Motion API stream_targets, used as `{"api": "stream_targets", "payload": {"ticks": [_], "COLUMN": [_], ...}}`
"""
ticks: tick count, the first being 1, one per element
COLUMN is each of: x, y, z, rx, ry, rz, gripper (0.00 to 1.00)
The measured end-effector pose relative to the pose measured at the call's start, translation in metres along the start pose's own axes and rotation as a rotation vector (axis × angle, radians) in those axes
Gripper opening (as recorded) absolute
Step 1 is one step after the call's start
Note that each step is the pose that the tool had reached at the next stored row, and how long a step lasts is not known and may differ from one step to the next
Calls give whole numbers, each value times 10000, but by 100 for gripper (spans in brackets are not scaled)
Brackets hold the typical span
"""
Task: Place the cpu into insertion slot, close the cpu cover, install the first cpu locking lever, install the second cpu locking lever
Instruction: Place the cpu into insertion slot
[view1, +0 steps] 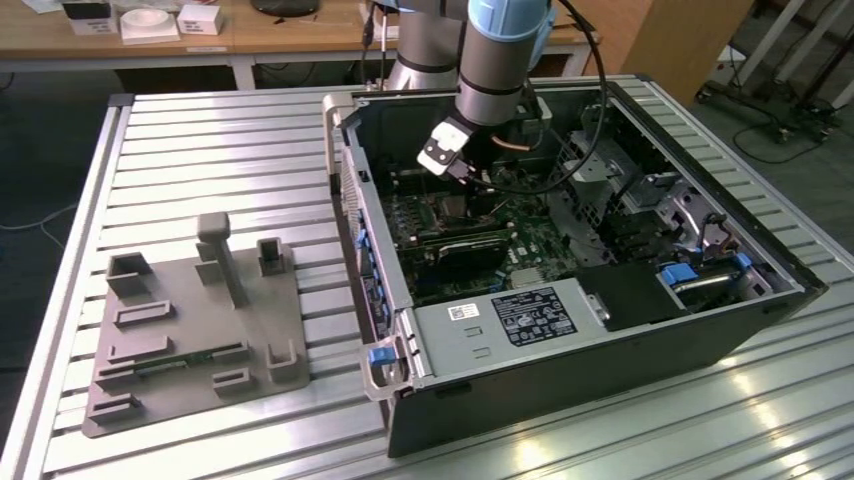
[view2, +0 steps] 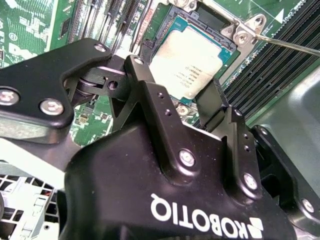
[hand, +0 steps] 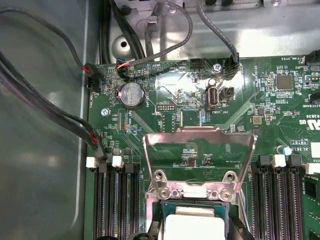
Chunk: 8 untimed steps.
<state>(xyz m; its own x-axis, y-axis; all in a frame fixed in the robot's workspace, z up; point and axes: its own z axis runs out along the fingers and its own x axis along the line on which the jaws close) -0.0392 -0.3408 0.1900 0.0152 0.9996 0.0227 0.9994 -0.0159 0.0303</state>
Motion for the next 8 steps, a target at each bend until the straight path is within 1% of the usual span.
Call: {"api": "stream_targets", "payload": {"ticks": [8], "x": [-2], "y": [-1], "z": [-3], "rx": [5], "ry": [-5], "rz": [0], "gripper": [60]}}
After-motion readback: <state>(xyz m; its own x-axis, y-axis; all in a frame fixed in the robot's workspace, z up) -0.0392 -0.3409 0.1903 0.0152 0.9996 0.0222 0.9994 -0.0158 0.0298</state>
